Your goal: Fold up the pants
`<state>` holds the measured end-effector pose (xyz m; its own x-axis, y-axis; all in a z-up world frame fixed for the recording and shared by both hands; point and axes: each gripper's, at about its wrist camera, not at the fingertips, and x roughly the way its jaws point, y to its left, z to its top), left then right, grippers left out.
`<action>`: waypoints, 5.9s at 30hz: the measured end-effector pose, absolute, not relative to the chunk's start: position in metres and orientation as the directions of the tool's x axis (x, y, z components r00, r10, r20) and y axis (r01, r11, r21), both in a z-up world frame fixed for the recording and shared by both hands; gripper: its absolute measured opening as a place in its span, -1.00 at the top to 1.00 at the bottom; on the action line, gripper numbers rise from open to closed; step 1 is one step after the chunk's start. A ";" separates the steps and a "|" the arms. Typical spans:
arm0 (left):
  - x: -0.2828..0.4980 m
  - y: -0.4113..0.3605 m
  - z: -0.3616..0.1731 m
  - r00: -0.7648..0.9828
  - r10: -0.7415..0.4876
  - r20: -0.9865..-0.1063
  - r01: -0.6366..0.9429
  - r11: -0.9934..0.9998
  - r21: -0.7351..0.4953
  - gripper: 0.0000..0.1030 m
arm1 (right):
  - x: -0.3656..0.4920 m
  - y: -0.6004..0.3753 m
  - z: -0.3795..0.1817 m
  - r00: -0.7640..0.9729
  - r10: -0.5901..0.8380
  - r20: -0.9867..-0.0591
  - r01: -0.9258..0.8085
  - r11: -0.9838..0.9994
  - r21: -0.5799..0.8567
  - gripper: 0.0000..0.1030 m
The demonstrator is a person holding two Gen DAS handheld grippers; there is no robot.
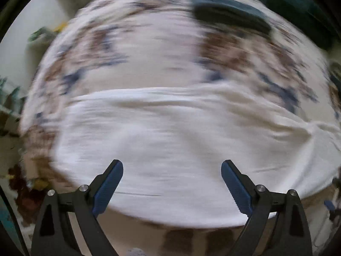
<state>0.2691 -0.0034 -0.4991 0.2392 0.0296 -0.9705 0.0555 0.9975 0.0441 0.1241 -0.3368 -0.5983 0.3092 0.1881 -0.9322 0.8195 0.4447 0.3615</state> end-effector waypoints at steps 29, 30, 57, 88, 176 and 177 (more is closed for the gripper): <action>0.269 -0.213 -0.559 0.130 0.090 -0.987 0.258 0.958 0.121 -0.83 | 0.087 -0.560 -0.632 0.342 0.056 -0.938 0.884 0.318 0.342 0.78; 0.266 -0.213 -0.559 0.128 0.090 -0.988 0.256 0.959 0.121 -0.83 | 0.086 -0.562 -0.639 0.335 0.066 -0.940 0.887 0.313 0.338 0.78; 0.347 0.066 -0.553 0.109 0.286 -0.952 -0.119 0.955 0.273 -0.83 | 0.472 -0.075 -0.702 -0.231 0.713 -0.662 0.278 0.701 0.657 -0.20; 0.366 0.077 -0.553 0.058 0.128 -0.990 -0.034 0.991 0.127 -0.83 | 0.522 0.004 -0.726 -0.457 0.504 -0.733 0.055 0.838 0.542 0.55; 0.311 -0.252 -0.639 -0.187 -0.031 -0.982 0.220 0.973 -0.073 -1.00 | 0.152 -0.530 -0.733 0.777 0.350 -0.523 0.483 0.201 0.852 0.11; 0.311 -0.252 -0.639 -0.180 -0.037 -0.983 0.219 0.973 -0.077 -1.00 | 0.152 -0.531 -0.740 0.760 0.343 -0.553 0.518 0.194 0.833 0.61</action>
